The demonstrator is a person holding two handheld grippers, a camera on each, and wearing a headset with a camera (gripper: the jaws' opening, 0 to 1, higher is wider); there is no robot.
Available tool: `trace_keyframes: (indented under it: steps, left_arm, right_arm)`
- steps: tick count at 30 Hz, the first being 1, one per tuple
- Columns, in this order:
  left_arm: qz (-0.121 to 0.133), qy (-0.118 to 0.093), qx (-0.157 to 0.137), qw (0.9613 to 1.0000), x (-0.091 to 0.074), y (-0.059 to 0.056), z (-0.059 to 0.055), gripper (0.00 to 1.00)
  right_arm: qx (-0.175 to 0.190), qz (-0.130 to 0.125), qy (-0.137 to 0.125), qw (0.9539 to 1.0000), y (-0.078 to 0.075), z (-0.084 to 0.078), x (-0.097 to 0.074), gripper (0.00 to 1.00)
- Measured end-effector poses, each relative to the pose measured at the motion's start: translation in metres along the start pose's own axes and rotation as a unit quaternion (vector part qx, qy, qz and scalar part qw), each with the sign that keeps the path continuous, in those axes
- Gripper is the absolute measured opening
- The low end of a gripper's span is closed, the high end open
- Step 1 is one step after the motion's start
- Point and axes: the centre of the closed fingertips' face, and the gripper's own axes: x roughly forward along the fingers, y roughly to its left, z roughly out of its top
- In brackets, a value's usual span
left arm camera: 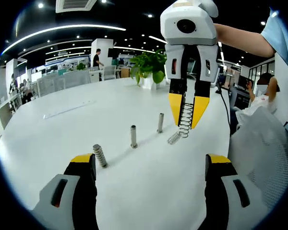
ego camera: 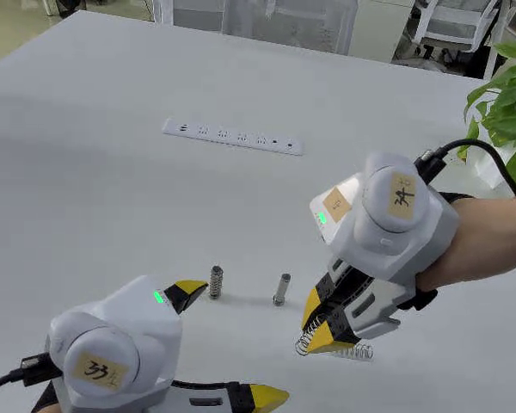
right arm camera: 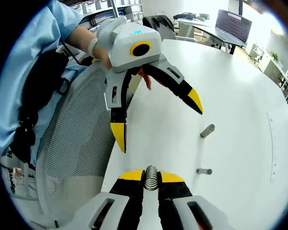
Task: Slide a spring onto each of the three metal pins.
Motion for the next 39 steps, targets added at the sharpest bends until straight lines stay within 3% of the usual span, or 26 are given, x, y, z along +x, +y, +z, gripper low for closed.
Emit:
trace_keyframes:
  steps: [8, 11, 15, 26, 39]
  left_arm:
    - [0.04, -0.006, -0.024, 0.9989, -0.008, 0.022, -0.003, 0.99]
    - [0.05, 0.001, -0.015, 0.9986, -0.009, 0.026, -0.007, 0.99]
    - [0.056, -0.006, -0.028, 0.9981, -0.01, 0.028, -0.007, 0.99]
    - [0.063, -0.005, -0.022, 0.9977, -0.011, 0.03, -0.009, 0.99]
    - [0.062, -0.002, -0.027, 0.9977, -0.011, 0.03, -0.012, 0.98]
  right_arm:
    - [-0.036, -0.032, 0.03, 0.9984, -0.022, -0.002, -0.009, 0.07]
    - [-0.05, -0.042, 0.036, 0.9972, -0.031, 0.0, -0.013, 0.07]
    - [-0.062, -0.052, 0.051, 0.9954, -0.045, -0.002, -0.016, 0.07]
    - [-0.098, -0.079, 0.087, 0.9882, -0.08, -0.001, -0.014, 0.07]
    - [-0.092, -0.058, 0.106, 0.9884, -0.097, -0.007, 0.001, 0.07]
